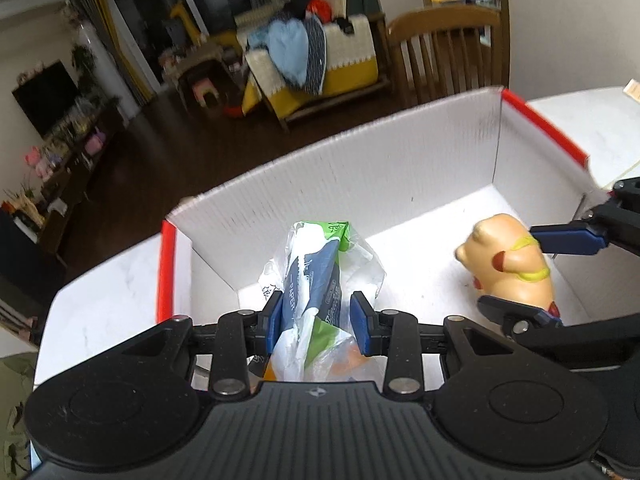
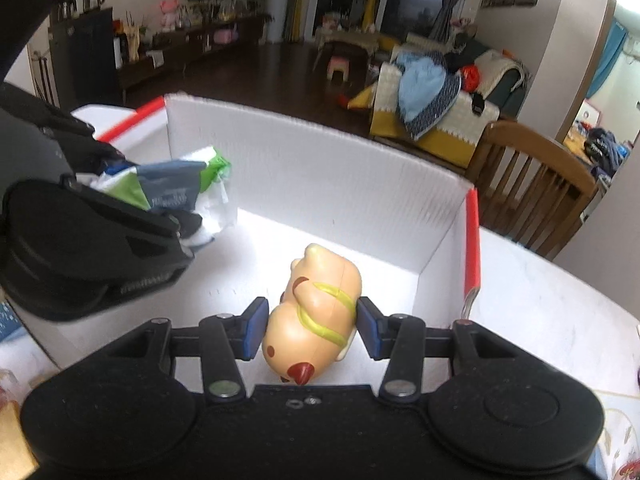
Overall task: Organize objects
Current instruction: 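Carry the plastic bag with the left tool while the right tool carries the pig toy, then release the plastic bag and pig toy into the red box with both tools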
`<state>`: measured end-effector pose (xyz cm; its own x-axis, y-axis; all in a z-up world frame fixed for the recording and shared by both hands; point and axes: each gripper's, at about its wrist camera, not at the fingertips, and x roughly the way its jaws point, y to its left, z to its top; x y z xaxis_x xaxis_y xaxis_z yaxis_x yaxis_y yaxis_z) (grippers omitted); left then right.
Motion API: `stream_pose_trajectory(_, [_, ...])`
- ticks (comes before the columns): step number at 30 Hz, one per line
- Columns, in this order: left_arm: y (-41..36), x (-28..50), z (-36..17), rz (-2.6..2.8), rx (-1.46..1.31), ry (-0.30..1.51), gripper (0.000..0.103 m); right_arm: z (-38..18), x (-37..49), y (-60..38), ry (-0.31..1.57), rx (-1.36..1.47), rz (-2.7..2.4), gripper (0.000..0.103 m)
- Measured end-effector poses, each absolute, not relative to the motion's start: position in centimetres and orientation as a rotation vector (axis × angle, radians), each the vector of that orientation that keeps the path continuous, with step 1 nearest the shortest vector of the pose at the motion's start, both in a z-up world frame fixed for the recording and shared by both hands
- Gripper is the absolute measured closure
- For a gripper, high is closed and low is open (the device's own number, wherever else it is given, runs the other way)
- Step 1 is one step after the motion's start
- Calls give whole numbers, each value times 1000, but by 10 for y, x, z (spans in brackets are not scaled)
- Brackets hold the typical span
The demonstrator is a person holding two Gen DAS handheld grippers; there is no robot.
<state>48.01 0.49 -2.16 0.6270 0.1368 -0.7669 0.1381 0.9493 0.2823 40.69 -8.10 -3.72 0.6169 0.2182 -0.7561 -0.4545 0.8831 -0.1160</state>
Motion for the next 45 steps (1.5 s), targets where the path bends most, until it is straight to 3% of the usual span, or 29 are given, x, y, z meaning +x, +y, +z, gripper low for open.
stream_pose_trajectory(10, [9,486,-31,-23,314,1008,64,-40,421,-82,881,-346,403,55])
stream_pose_trajectory(13, [10,485,-31,-22,302,1015,50,-40,422,-81,891,-346,413,52])
stream_pose_trajectory(16, [11,482,-29,-24,288,991,47,-38,420,-82,878,-339,426,45])
stream_pose_trajectory(19, [13,482,-21,-15,275,969,46,-34,418,-83,856,-339,412,27])
stream_pose_trajectory(20, [13,480,-17,-15,269,958,46,-32,416,-85,848,-335,411,25])
stream_pose_trajectory(39, [7,397,56,-3,192,821,46,36,349,-114,726,-257,397,25])
stream_pose_trajectory(45, [7,361,67,-7,185,798,46,48,318,-121,691,-250,420,20])
